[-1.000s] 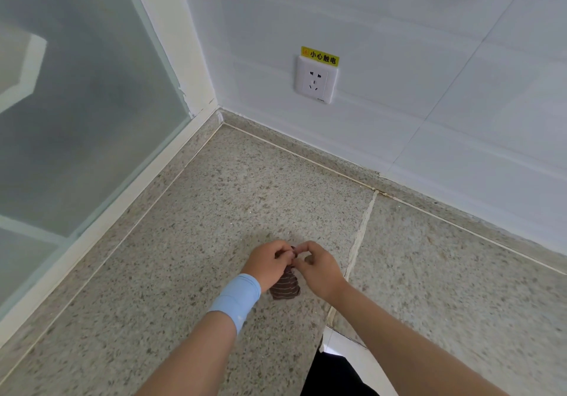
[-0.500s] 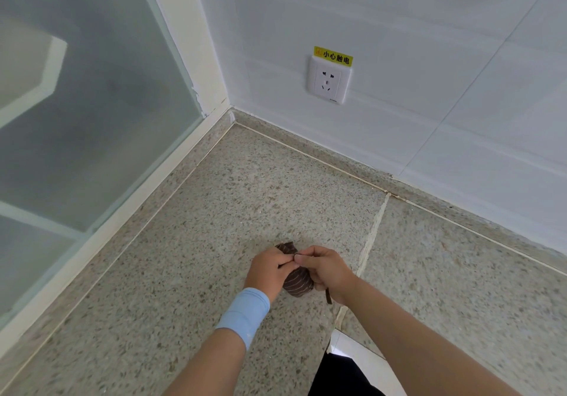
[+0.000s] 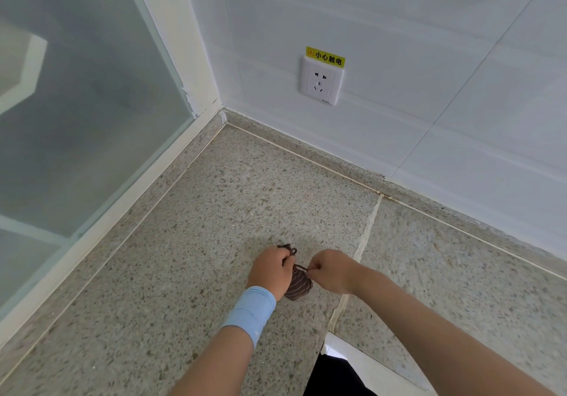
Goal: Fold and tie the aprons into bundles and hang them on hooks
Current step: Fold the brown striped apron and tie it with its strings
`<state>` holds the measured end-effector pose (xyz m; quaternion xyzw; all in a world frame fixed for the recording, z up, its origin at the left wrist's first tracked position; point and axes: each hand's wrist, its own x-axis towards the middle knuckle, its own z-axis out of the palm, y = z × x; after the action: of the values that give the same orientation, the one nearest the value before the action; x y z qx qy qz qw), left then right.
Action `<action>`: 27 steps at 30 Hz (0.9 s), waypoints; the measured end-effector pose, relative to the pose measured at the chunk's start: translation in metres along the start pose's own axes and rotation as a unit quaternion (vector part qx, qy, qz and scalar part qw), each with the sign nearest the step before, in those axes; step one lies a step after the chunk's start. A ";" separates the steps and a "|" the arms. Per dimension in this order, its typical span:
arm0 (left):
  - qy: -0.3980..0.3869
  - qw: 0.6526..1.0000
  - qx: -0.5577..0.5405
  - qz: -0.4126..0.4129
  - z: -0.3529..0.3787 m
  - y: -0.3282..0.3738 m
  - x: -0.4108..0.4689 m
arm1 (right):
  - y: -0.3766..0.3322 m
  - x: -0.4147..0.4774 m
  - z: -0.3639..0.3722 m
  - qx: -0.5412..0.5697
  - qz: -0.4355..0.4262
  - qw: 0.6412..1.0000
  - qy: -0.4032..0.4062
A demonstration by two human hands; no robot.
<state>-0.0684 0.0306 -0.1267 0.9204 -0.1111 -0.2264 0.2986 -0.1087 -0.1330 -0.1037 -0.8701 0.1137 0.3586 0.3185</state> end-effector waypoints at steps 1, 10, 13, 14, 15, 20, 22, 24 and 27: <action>-0.009 1.000 0.009 0.009 0.001 0.000 0.001 | -0.006 -0.003 -0.005 -0.044 -0.017 0.999 -0.007; -0.098 0.990 -0.032 0.092 -0.003 -0.011 0.003 | -0.027 0.014 -0.034 -0.130 -0.183 0.970 0.093; -0.070 0.990 -0.101 0.069 0.005 -0.022 -0.007 | -0.017 0.021 -0.025 -0.013 -0.131 0.984 0.119; -0.051 0.989 -0.130 0.056 0.008 -0.026 -0.011 | -0.013 0.022 -0.019 0.022 -0.103 0.987 0.118; -0.030 0.986 -0.156 0.043 0.012 -0.028 -0.015 | -0.008 0.021 -0.012 0.046 -0.078 0.990 0.109; 0.037 0.968 -0.243 -0.052 0.025 -0.026 -0.025 | 0.009 0.009 0.018 0.181 -0.049 0.979 0.079; 0.043 0.966 -0.247 -0.068 0.026 -0.020 -0.026 | 0.012 0.004 0.022 0.209 -0.051 0.973 0.083; 0.042 0.966 -0.243 -0.077 0.024 -0.014 -0.027 | 0.013 0.002 0.024 0.215 -0.051 0.971 0.090; 0.026 0.963 -0.249 -0.096 0.019 -0.009 -0.028 | 0.008 0.000 0.029 0.223 -0.054 0.966 0.120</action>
<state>-0.1011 0.0379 -0.1361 0.8291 0.0455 -0.2507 0.4976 -0.1280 -0.1203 -0.1236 -0.8183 0.1810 0.1998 0.5076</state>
